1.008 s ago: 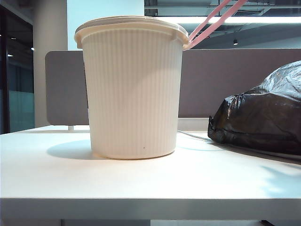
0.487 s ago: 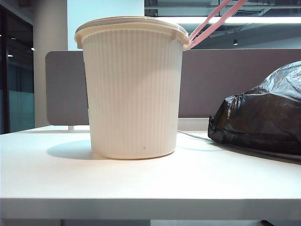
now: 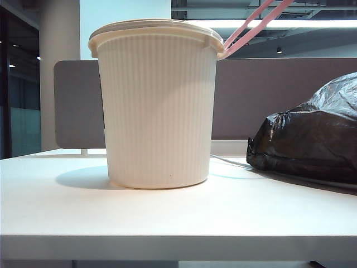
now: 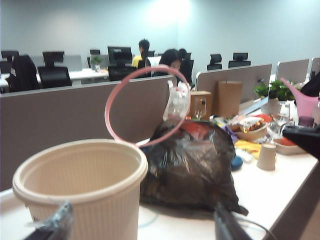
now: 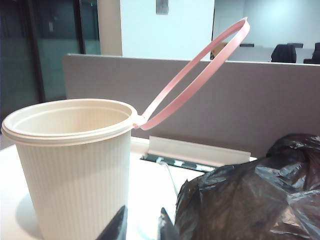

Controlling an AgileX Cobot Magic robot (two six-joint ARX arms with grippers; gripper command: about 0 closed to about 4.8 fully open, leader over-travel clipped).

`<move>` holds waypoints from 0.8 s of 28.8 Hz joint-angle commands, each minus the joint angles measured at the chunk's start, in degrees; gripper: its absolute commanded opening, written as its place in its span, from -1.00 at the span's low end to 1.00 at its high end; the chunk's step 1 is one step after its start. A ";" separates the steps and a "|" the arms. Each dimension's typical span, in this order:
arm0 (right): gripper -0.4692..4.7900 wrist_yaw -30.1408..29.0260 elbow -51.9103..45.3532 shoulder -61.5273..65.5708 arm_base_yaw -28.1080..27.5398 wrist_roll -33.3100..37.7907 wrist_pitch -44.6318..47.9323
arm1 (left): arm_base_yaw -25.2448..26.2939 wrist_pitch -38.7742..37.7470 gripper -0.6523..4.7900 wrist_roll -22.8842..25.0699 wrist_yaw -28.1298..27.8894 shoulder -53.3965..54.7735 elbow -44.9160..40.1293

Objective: Open the ring lid of the trash can, pull out the black garbage bag inside, and place it on the table.

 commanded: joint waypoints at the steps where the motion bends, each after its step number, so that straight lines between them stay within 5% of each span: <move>1: -0.51 0.04 -1.92 -0.17 0.00 2.21 2.40 | 0.00 1.22 0.49 0.22 -0.15 -1.86 -3.32; 4: -0.51 0.02 -4.26 -0.17 0.02 3.50 3.78 | 0.00 1.44 -0.14 0.22 -0.13 -3.23 -6.29; 7: -0.55 0.04 -6.10 -0.17 0.00 4.48 4.02 | 0.00 1.68 -0.45 0.20 -0.13 -4.55 -9.09; 17: -0.67 2.64 -13.11 -0.20 0.02 9.09 8.55 | 0.00 7.04 -0.48 -0.42 -4.35 -5.27 -18.36; 21: -0.68 6.12 -16.09 -0.20 0.00 11.39 10.80 | 0.00 13.35 -0.79 -1.51 -6.82 -5.27 -23.30; 23: -0.74 7.58 -17.42 -0.20 0.02 13.05 12.15 | 0.00 16.83 -0.78 -1.51 -7.15 -5.25 -25.88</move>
